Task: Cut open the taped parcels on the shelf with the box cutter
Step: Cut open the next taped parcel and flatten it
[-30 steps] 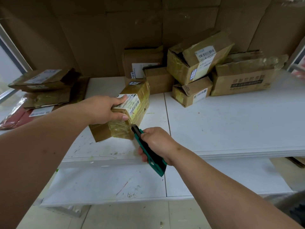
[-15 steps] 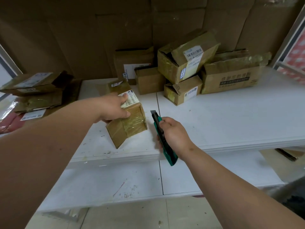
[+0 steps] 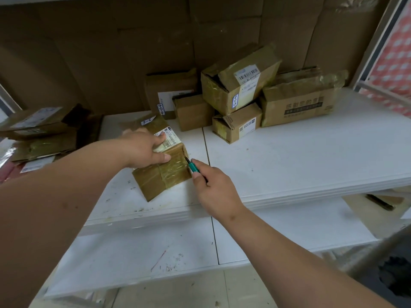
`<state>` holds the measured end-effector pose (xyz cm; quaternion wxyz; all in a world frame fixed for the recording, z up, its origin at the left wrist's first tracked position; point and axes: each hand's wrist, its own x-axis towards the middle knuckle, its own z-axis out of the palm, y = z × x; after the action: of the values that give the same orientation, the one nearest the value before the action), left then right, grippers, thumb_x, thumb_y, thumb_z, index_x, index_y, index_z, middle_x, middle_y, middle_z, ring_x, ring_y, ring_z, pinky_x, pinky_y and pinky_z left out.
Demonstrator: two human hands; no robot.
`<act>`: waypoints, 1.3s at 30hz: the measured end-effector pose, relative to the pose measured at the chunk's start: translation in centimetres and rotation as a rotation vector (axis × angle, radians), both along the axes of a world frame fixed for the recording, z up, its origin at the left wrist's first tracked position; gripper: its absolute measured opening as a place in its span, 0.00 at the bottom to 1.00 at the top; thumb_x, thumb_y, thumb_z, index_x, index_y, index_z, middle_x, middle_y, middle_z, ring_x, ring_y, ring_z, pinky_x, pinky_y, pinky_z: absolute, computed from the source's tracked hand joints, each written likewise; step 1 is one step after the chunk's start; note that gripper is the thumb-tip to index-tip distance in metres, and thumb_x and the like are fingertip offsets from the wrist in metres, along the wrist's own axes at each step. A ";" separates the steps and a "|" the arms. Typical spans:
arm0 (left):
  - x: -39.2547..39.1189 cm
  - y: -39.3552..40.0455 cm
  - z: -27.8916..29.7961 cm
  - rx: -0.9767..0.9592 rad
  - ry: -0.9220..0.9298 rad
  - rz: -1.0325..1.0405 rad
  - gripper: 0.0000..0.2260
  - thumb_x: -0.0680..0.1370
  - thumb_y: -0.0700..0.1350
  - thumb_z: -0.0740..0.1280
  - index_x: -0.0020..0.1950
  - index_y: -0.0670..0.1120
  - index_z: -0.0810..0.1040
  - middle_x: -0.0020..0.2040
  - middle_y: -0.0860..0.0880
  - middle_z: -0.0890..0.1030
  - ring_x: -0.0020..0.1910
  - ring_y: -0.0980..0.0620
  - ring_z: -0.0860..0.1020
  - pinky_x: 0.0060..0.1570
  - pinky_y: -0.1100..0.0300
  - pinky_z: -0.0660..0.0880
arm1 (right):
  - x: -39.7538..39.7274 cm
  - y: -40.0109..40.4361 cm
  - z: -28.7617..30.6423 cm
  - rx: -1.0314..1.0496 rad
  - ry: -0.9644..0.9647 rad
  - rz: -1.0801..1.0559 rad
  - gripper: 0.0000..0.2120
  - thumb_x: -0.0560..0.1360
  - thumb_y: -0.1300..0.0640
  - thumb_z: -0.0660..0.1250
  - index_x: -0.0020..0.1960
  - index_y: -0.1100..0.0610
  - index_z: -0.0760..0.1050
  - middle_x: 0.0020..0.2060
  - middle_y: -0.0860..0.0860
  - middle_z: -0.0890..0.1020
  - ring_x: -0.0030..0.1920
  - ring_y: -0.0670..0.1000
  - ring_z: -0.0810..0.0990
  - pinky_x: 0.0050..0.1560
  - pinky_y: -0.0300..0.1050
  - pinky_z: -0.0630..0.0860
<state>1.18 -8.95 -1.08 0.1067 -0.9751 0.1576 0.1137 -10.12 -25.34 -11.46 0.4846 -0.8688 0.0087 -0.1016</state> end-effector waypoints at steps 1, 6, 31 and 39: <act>0.0 0.0 0.0 -0.017 0.000 0.004 0.35 0.76 0.68 0.58 0.79 0.59 0.51 0.76 0.43 0.61 0.73 0.40 0.61 0.66 0.51 0.63 | 0.2 0.2 -0.1 -0.005 -0.001 -0.013 0.20 0.83 0.50 0.55 0.75 0.45 0.66 0.58 0.52 0.77 0.59 0.51 0.75 0.60 0.44 0.72; 0.0 -0.1 -0.1 -0.081 0.000 -0.005 0.35 0.77 0.66 0.60 0.79 0.57 0.52 0.74 0.43 0.62 0.70 0.44 0.65 0.57 0.57 0.65 | 0.2 1.5 -0.6 0.028 0.005 -0.074 0.21 0.84 0.50 0.53 0.77 0.44 0.62 0.54 0.51 0.74 0.48 0.45 0.72 0.50 0.38 0.69; 0.4 0.2 -0.3 -0.018 -0.020 -0.110 0.35 0.77 0.69 0.55 0.80 0.56 0.52 0.74 0.43 0.61 0.69 0.44 0.67 0.58 0.56 0.68 | 0.5 3.9 -0.6 -0.163 0.255 -0.292 0.15 0.82 0.51 0.49 0.57 0.46 0.74 0.38 0.46 0.76 0.41 0.51 0.72 0.50 0.50 0.59; 0.9 0.6 -0.4 -0.050 -0.004 -0.117 0.35 0.76 0.69 0.56 0.80 0.56 0.53 0.75 0.43 0.60 0.70 0.44 0.67 0.61 0.55 0.68 | 0.8 3.4 1.0 -0.172 0.531 -0.249 0.06 0.73 0.57 0.55 0.40 0.55 0.69 0.37 0.50 0.78 0.43 0.57 0.82 0.55 0.48 0.72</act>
<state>2.03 -8.32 -1.50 0.0890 -0.9668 0.2169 0.1014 -9.30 -21.90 -10.42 0.3738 -0.8951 0.2327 0.0702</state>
